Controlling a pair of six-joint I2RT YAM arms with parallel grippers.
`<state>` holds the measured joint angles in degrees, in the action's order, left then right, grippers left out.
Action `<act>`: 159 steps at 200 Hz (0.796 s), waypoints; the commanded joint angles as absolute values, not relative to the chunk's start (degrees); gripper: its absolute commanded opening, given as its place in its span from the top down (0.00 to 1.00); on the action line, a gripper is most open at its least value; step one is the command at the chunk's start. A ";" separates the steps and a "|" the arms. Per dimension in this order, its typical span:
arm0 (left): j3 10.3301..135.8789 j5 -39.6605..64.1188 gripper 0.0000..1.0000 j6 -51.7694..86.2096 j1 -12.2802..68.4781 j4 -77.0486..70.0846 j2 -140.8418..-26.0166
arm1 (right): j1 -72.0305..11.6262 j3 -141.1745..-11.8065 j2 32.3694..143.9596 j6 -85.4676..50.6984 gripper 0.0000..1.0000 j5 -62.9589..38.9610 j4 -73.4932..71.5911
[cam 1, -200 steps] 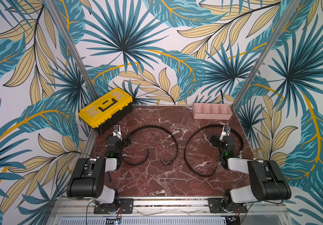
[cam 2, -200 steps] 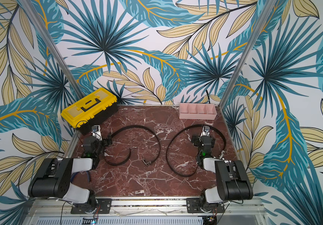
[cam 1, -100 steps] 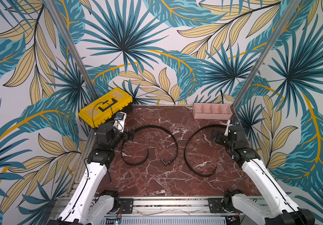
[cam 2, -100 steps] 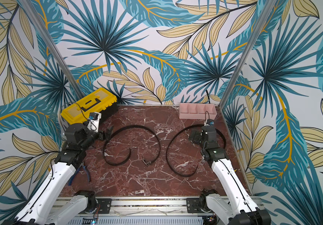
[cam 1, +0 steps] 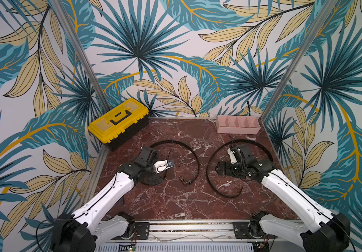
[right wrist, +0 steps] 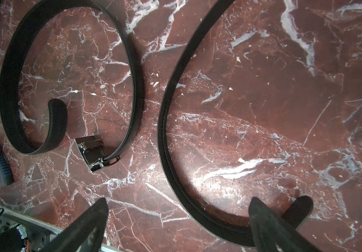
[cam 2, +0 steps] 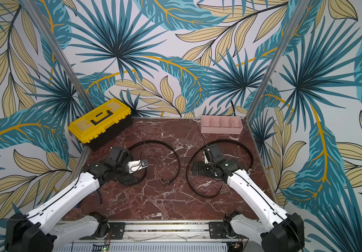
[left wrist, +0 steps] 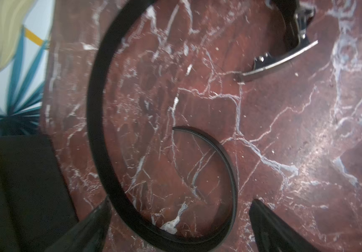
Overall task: Place the belts into the storage roll
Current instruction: Roll the belt at the center of the board.
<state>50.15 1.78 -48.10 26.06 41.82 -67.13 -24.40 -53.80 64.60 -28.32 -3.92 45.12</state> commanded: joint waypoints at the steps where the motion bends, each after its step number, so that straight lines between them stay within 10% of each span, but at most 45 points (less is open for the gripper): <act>1: 56.21 6.26 0.00 -46.78 26.35 44.86 -71.99 | -24.61 -52.82 65.74 -29.60 0.00 -5.60 46.96; 102: 55.06 2.79 0.19 -21.02 31.09 46.08 -85.10 | -24.60 -58.66 72.45 -31.64 0.01 -5.81 44.03; 159: 52.89 0.36 0.72 -12.49 31.29 40.65 -92.82 | -24.57 -62.04 76.57 -33.13 0.01 -6.13 42.45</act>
<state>54.39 1.56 -18.09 31.09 43.88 -90.32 -24.43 -60.93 75.90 -31.59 -6.07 43.18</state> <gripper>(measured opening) 0.364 0.995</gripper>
